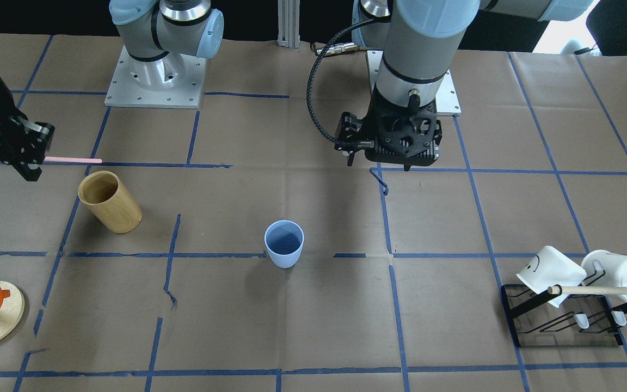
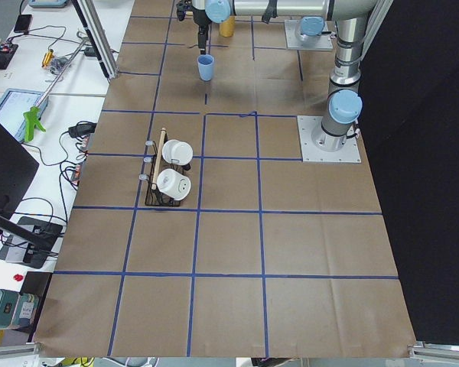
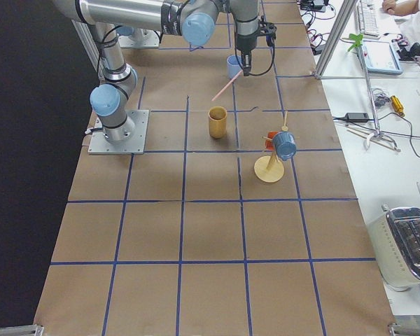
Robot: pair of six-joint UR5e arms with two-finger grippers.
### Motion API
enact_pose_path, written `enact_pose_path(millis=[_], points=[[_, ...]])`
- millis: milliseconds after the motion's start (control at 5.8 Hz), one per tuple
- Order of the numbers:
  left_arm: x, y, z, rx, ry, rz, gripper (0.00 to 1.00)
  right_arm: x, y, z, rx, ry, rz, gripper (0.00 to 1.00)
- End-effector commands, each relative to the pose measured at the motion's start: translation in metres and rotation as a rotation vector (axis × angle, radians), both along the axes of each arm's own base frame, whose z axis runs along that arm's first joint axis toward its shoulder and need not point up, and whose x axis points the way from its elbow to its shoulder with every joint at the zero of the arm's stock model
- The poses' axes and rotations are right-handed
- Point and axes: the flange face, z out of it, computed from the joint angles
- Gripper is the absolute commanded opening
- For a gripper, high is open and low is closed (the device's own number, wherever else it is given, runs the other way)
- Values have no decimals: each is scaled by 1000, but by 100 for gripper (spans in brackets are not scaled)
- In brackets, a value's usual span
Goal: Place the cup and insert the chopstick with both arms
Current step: 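Release the blue cup and raise the left gripper while the right gripper lifts the chopstick, then carry the pink chopstick with the right gripper over the blue cup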
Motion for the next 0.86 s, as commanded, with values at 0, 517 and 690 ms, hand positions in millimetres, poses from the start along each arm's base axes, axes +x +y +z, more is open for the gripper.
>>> enact_pose_path(millis=[0, 517, 690], points=[[41, 24, 21, 46, 9, -20, 98, 40, 6, 51, 27, -10, 23, 8], [53, 33, 36, -24, 14, -2, 99, 136, -58, 34, 28, -18, 25, 8], [67, 27, 41, -26, 7, 37, 99, 183, -82, 33, 10, -24, 13, 8]])
